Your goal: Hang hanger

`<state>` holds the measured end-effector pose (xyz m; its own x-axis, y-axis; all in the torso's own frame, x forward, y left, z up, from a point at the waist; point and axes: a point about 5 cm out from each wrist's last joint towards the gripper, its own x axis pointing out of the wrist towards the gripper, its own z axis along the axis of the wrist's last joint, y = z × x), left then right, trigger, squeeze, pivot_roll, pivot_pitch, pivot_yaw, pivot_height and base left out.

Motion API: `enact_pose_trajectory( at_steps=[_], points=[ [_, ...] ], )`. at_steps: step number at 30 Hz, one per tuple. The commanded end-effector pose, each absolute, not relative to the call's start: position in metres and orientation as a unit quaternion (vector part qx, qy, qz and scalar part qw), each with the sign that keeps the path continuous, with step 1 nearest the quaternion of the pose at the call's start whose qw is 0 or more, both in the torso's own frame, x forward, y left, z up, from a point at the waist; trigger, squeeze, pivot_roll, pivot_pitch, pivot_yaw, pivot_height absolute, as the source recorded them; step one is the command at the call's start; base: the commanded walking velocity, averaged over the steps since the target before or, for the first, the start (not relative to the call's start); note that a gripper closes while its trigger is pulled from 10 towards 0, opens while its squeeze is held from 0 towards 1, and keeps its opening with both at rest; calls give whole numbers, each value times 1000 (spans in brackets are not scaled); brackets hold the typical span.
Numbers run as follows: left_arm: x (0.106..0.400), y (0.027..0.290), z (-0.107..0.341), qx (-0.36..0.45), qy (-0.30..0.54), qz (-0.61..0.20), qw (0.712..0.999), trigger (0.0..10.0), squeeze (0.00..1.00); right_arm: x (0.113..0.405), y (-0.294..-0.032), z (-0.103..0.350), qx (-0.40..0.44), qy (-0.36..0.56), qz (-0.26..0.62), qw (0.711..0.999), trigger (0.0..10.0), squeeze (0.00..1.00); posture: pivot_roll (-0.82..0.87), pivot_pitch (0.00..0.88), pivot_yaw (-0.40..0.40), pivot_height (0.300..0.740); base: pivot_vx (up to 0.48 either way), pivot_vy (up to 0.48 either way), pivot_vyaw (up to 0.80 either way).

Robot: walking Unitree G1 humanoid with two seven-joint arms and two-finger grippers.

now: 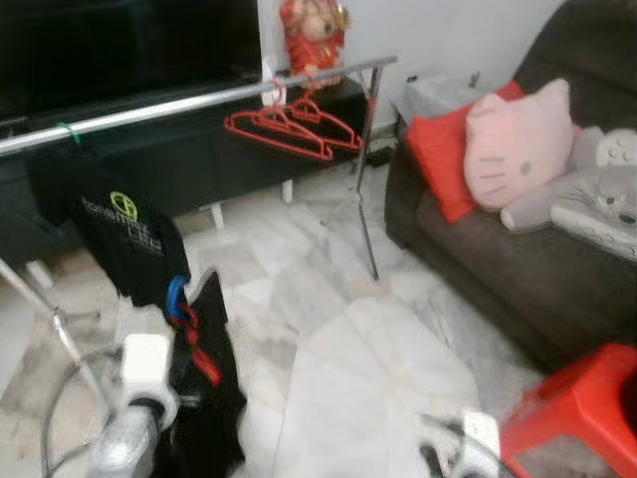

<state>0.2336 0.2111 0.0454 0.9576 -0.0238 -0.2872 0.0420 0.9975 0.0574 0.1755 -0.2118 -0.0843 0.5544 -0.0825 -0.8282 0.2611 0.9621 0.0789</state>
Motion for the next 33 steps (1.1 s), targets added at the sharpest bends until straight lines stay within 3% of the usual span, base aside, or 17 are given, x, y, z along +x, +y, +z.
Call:
enact_pose_trajectory(
  at_steps=[1, 14, 33],
  points=[
    [236, 219, 54, 51, 129, -7, 990, 10000, 0, 181, -203, -83, 102, 457, -86, 880, 10000, 0, -45, 0, -56, 740, 296, 0, 0],
    [233, 213, 52, 45, 130, -12, 990, 10000, 0, 183, -204, -82, 86, 457, -73, 882, 10000, 0, -45, 0, -60, 740, 295, 0, 0],
    [231, 204, 50, 27, 122, -13, 992, 10000, 0, 183, -205, -82, 72, 460, -64, 883, 10000, 0, -46, 0, -62, 740, 0, 0, 800]
  ],
)
